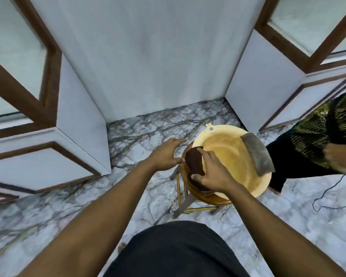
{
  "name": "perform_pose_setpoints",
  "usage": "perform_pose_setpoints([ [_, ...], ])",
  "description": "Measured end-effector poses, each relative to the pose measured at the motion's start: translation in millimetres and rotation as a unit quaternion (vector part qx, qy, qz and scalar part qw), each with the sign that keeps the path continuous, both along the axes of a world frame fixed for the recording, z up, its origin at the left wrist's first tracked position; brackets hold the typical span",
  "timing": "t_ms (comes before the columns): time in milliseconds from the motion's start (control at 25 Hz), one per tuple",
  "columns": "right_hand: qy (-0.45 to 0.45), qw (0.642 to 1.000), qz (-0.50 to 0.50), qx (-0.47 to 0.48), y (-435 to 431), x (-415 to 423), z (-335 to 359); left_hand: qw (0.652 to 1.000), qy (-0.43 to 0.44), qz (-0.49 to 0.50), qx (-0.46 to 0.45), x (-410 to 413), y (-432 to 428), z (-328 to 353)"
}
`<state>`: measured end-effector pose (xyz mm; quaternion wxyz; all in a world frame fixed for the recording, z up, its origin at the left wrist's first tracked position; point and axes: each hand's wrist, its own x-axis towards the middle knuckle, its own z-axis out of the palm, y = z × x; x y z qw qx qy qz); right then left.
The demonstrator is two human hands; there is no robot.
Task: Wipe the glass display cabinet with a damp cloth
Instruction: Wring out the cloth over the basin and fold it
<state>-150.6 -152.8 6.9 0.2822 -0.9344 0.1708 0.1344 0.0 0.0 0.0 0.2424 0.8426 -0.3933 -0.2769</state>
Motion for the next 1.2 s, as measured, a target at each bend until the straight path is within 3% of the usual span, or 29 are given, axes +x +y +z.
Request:
perform_pose_setpoints([
  [240, 0.068, 0.997, -0.024, 0.011, -1.9, -19.8, -25.4, 0.995, -0.023, -0.082, 0.053, -17.8, -32.7, -15.7],
  [600, -0.022, 0.999, -0.048, -0.008, -1.0, -21.8, -15.4, 0.993, -0.097, -0.054, 0.040, -3.7, -26.6, -1.2],
  [800, -0.059, 0.997, -0.036, 0.034, -7.4, 0.5, 9.0, 0.996, -0.044, -0.079, -0.020, 14.3, 1.0, 18.6],
  [960, -0.091, 0.995, 0.016, 0.049, -3.2, 35.0, 32.7, 0.999, 0.022, -0.008, -0.043, 28.2, 32.7, 47.5],
  [1200, -0.139, 0.984, 0.079, 0.074, 20.4, 103.6, 65.3, 0.985, 0.031, 0.125, -0.114, 53.5, 87.0, 71.5],
])
